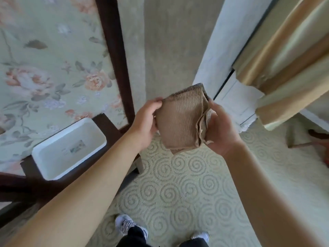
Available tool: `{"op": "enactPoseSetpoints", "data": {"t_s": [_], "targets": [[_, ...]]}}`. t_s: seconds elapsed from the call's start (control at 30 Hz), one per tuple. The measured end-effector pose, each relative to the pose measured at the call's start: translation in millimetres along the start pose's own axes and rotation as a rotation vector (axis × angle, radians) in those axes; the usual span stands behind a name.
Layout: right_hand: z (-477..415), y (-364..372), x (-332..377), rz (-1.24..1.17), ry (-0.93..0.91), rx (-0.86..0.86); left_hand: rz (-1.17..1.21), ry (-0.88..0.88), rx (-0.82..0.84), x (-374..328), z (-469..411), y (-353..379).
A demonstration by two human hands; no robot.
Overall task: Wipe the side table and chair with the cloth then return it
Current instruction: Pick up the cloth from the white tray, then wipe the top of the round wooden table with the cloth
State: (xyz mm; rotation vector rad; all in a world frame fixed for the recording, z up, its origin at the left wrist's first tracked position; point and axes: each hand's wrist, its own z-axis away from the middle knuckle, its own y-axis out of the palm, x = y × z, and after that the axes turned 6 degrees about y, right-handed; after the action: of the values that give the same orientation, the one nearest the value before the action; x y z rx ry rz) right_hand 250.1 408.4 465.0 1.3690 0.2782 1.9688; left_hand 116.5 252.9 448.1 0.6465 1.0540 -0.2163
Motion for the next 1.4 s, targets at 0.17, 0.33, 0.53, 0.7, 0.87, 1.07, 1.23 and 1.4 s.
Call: {"op": "enactPoseSetpoints", "data": {"t_s": [0.17, 0.33, 0.53, 0.7, 0.87, 1.07, 1.23, 1.4], "targets": [[113.3, -126.7, 55.2, 0.040, -0.118, -0.075, -0.206, 0.219, 0.323, 20.7, 25.9, 158.6], [218.3, -236.6, 89.1, 0.161, -0.187, -0.097, -0.425, 0.407, 0.480, 71.2, 49.2, 320.4], [295.7, -328.5, 121.5, 0.030, -0.360, -0.354, -0.515, 0.559, 0.506, 125.3, 52.5, 463.1], [325.4, -394.3, 154.2, 0.003, -0.397, -0.518, -0.552, 0.542, 0.522, 180.4, 21.0, 551.3], [338.2, -469.6, 198.4, 0.005, -0.395, -0.752, -0.464, 0.428, 0.710, 230.2, -25.8, 641.9], [364.4, -550.6, 246.6, -0.202, -0.528, -0.710, -0.429, 0.153, 0.900, 271.7, -68.2, 759.1], [390.8, -611.5, 275.8, -0.282, -0.625, -0.662, -0.589, 0.149, 1.045, 310.7, -73.9, 853.4], [413.2, -684.6, 293.9, -0.365, -0.742, -0.621, -0.689, 0.425, 1.070, 359.7, -63.4, 949.9]]}}
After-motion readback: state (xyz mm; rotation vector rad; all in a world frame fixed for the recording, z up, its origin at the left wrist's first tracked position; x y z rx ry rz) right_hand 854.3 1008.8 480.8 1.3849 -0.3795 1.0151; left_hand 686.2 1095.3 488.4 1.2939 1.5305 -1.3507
